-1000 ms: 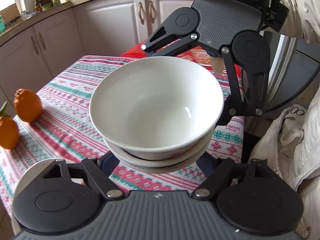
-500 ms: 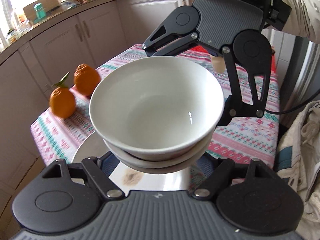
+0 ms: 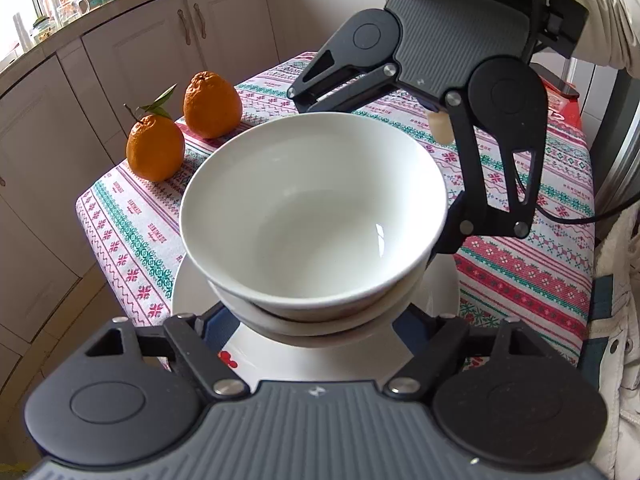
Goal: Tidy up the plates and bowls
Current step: 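Lift the bowl stack with both tools and lower it onto the plate stack, then open both tools and withdraw them from the bowl stack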
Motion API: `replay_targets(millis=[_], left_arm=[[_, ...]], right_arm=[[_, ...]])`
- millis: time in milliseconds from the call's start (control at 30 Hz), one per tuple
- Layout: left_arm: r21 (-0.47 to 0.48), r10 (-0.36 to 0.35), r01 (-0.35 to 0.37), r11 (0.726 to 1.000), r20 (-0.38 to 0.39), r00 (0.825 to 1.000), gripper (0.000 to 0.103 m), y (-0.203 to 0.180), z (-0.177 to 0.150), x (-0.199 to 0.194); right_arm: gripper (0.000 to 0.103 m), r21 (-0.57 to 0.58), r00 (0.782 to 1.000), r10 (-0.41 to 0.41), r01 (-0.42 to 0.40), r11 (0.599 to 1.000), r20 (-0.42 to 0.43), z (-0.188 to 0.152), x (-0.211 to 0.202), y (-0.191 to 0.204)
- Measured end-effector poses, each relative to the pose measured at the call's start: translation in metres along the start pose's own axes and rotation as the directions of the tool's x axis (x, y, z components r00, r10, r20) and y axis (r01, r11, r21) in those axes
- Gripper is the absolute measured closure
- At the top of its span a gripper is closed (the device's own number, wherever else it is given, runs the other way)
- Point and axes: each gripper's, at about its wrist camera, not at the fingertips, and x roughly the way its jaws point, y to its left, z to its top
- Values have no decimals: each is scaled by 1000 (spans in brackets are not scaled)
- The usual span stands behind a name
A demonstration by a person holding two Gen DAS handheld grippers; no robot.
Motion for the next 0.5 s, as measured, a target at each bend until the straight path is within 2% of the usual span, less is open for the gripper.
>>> replay_targets(millis=[200, 367, 500], left_arm=[[-14, -13, 13, 1000, -3, 1000, 20, 3, -2, 4], [-22, 5, -5, 1000, 12, 1000, 20, 1, -5, 2], [-9, 66, -66, 998, 44, 997, 10, -11, -9, -5]], right_arm=[[14, 27, 1000, 25, -25, 999, 2, -4, 7, -9], [13, 60, 1000, 24, -24, 998, 7, -6, 9, -14], [2, 71, 999, -3, 0, 997, 40, -9, 0, -9]])
